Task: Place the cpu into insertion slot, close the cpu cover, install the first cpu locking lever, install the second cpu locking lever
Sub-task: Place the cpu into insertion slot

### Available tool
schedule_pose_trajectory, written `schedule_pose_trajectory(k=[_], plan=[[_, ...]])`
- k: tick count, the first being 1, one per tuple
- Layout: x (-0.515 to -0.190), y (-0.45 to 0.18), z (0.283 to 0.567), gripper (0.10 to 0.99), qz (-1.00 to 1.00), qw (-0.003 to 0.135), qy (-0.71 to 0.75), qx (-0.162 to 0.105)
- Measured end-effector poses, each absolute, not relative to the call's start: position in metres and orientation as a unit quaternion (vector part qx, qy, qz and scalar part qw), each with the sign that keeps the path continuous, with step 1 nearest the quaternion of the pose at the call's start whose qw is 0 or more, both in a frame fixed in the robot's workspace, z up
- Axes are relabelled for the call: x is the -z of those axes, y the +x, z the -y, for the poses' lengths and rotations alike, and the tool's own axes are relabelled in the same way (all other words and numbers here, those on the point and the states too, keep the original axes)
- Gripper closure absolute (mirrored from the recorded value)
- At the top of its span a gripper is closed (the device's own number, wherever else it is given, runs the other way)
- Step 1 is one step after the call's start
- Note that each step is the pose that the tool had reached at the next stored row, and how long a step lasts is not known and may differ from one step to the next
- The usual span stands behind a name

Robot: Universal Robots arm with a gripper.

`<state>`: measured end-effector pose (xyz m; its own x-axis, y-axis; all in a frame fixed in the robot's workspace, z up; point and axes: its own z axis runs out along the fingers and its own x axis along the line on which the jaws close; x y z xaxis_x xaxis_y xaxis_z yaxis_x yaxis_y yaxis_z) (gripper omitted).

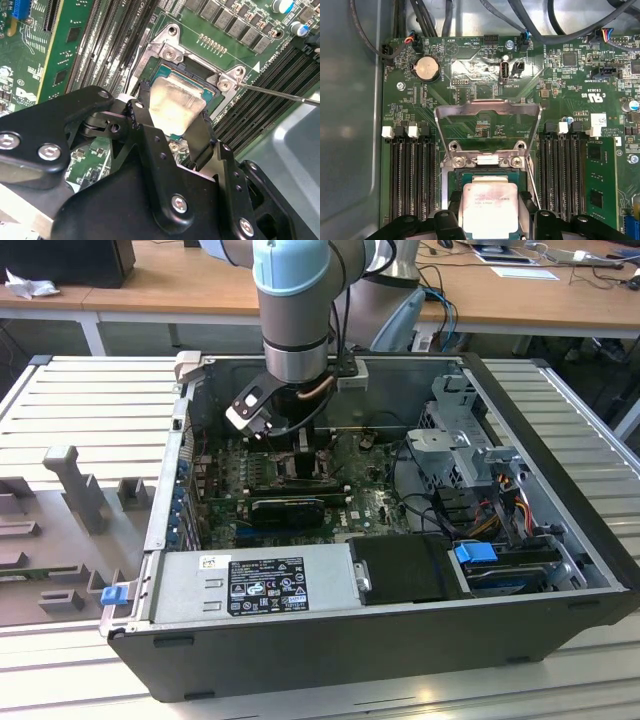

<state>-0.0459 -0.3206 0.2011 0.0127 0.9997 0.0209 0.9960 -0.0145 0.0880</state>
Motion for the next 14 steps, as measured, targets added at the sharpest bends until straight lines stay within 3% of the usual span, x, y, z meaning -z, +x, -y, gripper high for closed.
schedule_pose_trajectory(k=[2, 3, 14], plan=[[-0.2010, -0.0459, 0.3203, 0.545, -0.702, 0.024, 0.711, -0.038], [-0.2010, -0.0459, 0.3201, 0.482, -0.702, 0.024, 0.711, -0.038], [-0.2004, -0.0452, 0.3166, 0.482, -0.702, 0.024, 0.711, -0.038]])
